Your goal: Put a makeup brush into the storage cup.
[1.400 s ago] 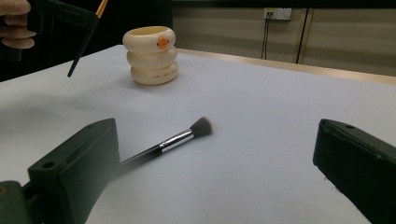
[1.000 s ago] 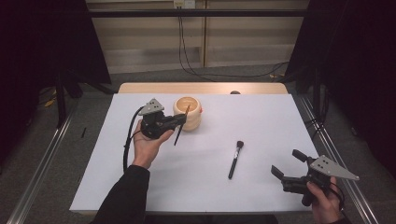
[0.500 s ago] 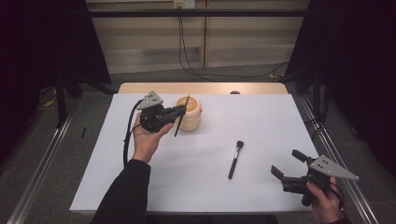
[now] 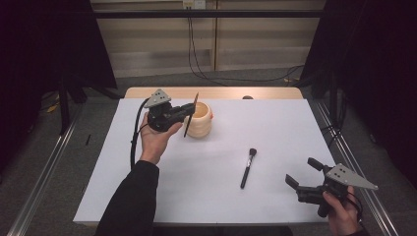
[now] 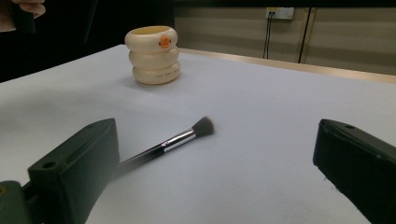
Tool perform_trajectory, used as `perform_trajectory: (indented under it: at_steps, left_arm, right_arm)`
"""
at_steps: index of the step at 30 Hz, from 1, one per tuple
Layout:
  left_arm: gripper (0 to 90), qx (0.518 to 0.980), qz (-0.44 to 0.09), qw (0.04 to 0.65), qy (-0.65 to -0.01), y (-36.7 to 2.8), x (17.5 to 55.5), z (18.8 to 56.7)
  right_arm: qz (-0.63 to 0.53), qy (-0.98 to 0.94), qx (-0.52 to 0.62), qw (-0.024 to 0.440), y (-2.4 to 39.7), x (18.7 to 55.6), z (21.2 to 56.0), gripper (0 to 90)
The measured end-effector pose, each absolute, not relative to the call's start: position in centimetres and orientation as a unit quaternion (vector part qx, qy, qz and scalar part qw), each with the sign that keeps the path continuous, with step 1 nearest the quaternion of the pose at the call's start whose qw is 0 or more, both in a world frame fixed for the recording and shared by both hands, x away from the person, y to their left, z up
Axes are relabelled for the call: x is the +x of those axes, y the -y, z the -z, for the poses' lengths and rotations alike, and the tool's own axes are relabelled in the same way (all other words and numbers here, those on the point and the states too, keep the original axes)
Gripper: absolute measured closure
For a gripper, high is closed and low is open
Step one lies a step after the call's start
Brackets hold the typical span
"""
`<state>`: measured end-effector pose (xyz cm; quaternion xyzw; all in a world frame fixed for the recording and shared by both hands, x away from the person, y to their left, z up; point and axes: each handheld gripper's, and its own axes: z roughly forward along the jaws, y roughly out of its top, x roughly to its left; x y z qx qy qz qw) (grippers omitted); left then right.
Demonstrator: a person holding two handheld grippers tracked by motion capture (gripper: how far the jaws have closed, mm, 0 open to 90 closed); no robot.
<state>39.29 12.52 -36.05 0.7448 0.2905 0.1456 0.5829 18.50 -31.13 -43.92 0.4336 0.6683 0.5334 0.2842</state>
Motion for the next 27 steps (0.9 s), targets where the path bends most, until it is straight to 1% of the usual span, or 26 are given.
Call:
perform_trajectory:
  at_steps: [1, 2, 5, 16, 18, 19, 21, 24, 25, 26, 27]
  left_arm:
    - [84.0, 0.746, -0.143, 0.584, -0.287, -12.5, 39.4, 36.0]
    - [84.0, 0.747, -0.152, 0.578, -0.292, -12.4, 39.5, 35.8]
    - [83.9, 0.743, -0.144, 0.586, -0.289, -12.1, 40.0, 35.7]
    - [84.0, 0.744, -0.150, 0.582, -0.294, -11.1, 41.3, 35.2]
    - [84.0, 0.738, -0.141, 0.593, -0.291, -10.9, 41.6, 35.0]
    - [83.9, 0.746, -0.151, 0.580, -0.291, -10.7, 41.9, 34.8]
    - [84.0, 0.749, -0.150, 0.580, -0.285, -10.5, 42.2, 34.6]
    - [83.9, 0.750, -0.157, 0.574, -0.289, -10.5, 42.4, 34.4]
    - [84.0, 0.742, -0.149, 0.587, -0.288, -10.3, 42.6, 34.4]
    - [84.0, 0.742, -0.149, 0.587, -0.288, -10.3, 42.6, 34.4]
    - [83.9, 0.744, -0.159, 0.580, -0.292, -10.2, 42.7, 34.3]
  right_arm:
    - [-0.533, -0.668, 0.434, 0.285, 31.1, 18.5, 43.9, 0.0]
    - [-0.533, -0.668, 0.434, 0.285, 31.1, 18.5, 43.9, 0.0]
    - [-0.533, -0.668, 0.435, 0.283, 31.1, 18.5, 43.9, 0.0]
    - [-0.534, -0.665, 0.438, 0.284, 31.1, 18.5, 43.9, 0.0]
    - [-0.533, -0.666, 0.438, 0.284, 31.2, 18.5, 44.0, 0.0]
    - [-0.533, -0.667, 0.439, 0.281, 31.2, 18.4, 43.9, 0.0]
    - [-0.532, -0.667, 0.439, 0.280, 31.3, 18.4, 44.0, 0.0]
    - [-0.532, -0.667, 0.438, 0.282, 31.3, 18.5, 44.0, 0.0]
    - [-0.533, -0.667, 0.438, 0.283, 31.3, 18.5, 44.0, 0.0]
    - [-0.533, -0.667, 0.438, 0.283, 31.3, 18.5, 44.0, 0.0]
    - [-0.532, -0.667, 0.437, 0.283, 31.3, 18.5, 44.0, 0.0]
